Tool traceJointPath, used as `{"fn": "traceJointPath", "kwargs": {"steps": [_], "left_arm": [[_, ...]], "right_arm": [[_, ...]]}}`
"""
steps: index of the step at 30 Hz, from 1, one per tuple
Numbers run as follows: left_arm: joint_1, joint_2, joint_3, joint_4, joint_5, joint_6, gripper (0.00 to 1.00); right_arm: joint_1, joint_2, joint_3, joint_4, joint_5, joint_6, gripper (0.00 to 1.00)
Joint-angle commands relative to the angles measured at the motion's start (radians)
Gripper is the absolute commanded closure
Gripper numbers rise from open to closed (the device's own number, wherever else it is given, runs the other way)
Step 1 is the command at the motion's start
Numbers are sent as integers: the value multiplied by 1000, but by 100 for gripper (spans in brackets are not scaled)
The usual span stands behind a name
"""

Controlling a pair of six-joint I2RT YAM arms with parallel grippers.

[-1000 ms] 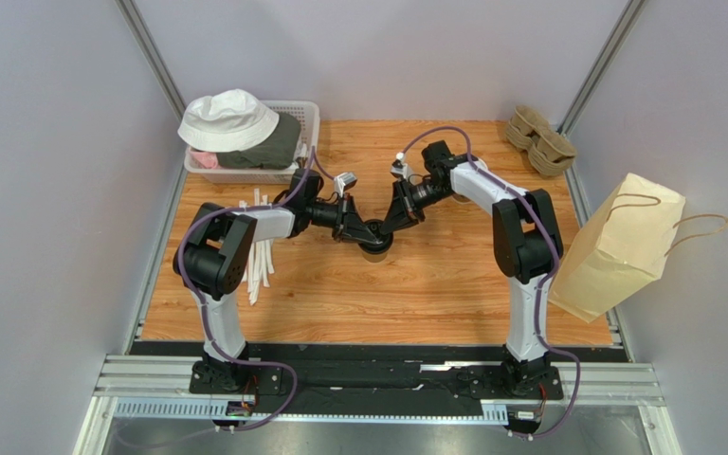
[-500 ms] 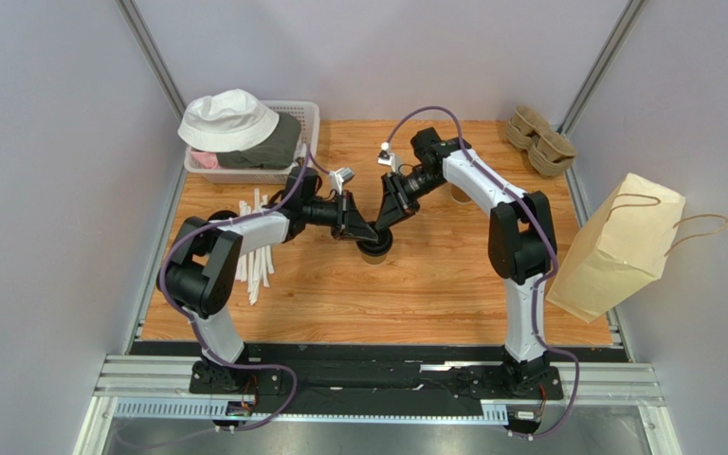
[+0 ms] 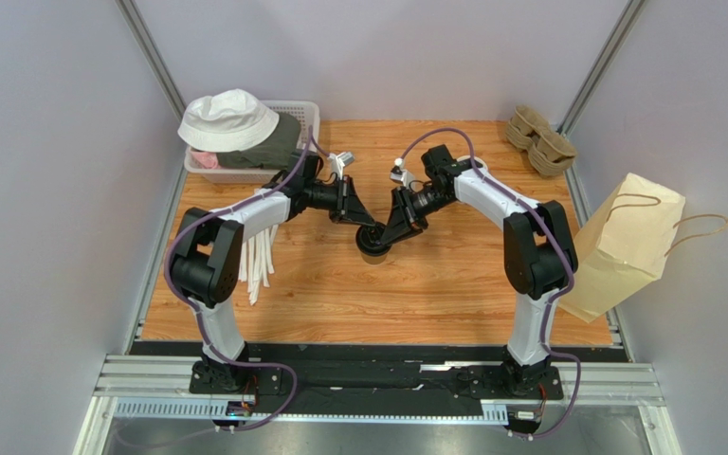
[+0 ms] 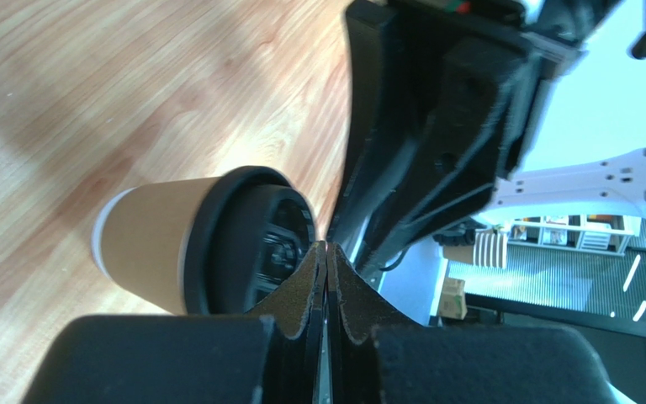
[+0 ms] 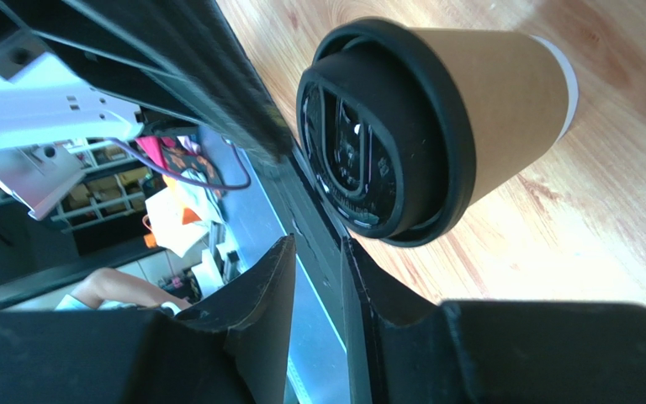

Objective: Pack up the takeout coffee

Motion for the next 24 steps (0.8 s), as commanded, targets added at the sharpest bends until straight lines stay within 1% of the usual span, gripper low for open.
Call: {"fn": "traceJointPath", "kwargs": {"steps": [1, 4, 7, 13, 16, 19, 24], "left_arm": [[-13, 34, 65, -57, -8, 76, 93], [-15, 54, 72, -68, -22, 79, 94], [-15, 76, 65, -68, -43, 69, 95], [-12, 112, 8, 22, -45, -36, 96], [-9, 124, -16, 33, -39, -77, 96], [-1, 141, -44, 76, -40, -100, 97], [22, 178, -75, 85, -47, -138, 99]], "right_arm": [[1, 6, -18, 158, -34, 143, 70], [1, 15, -35, 191, -42, 176, 70], [1, 28, -46, 183, -8, 178, 70], [0, 70, -46, 133, 90, 136, 70], [0, 88, -40, 111, 129, 119, 69], [0, 102, -35, 91, 158, 106, 70], [-2, 114, -37, 65, 204, 79, 71]]}}
